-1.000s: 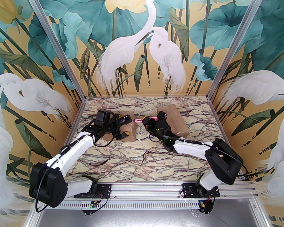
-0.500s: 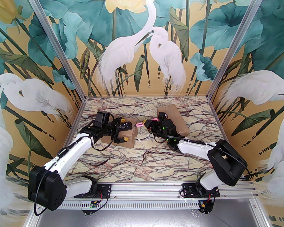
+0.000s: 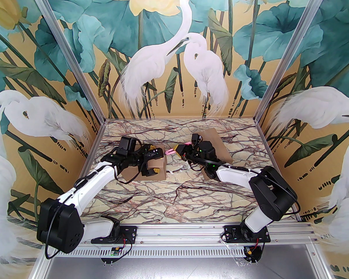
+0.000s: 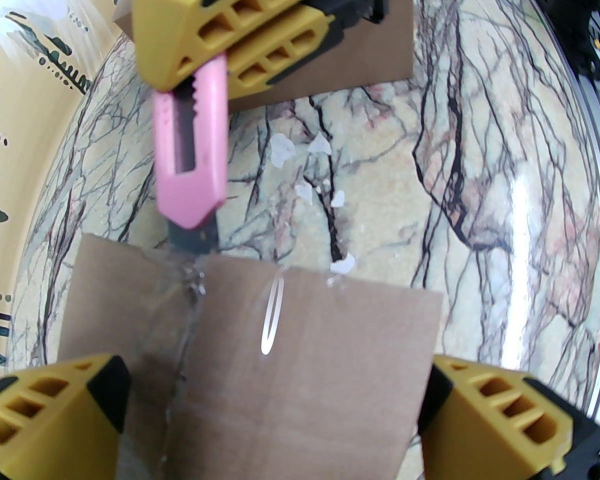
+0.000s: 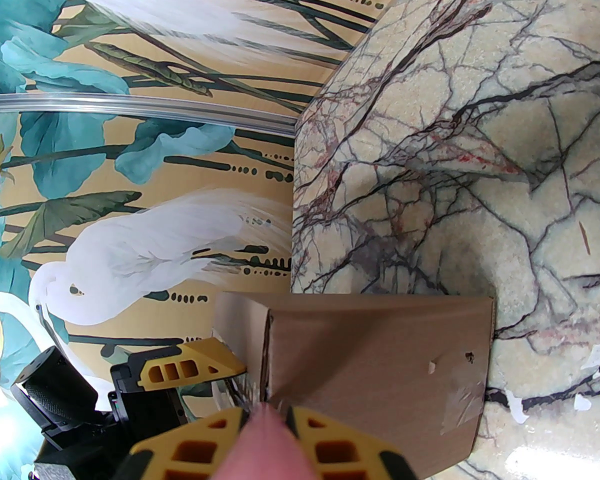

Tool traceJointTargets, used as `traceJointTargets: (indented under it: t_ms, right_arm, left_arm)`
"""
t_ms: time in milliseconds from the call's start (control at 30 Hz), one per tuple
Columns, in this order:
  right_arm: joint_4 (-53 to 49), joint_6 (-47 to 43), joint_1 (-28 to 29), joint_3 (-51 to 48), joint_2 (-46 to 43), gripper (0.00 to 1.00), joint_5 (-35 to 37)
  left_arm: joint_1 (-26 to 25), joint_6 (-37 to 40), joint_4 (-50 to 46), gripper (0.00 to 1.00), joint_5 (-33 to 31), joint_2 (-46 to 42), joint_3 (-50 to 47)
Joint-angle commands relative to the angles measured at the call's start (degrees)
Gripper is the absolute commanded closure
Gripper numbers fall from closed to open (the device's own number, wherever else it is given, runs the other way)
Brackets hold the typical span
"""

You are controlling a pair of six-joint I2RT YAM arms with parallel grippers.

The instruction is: Unpack the express box

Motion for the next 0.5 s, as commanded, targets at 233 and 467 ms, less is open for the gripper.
traceJointTargets:
  t_ms: [233, 467]
  right_arm:
    - [-4.18, 0.99, 4.12, -6.36, -6.36, 1.0, -2.76]
    - [-5.76, 0.7, 3.43, -9.32, -9.92, 1.0, -3.26]
  left_arm:
    - [0.87, -10.66, 10.07, 0.02, -4.54, 1.75, 3.81]
    - [1.29, -8.08, 6.85, 0.04, -1.93, 0.12, 2.25]
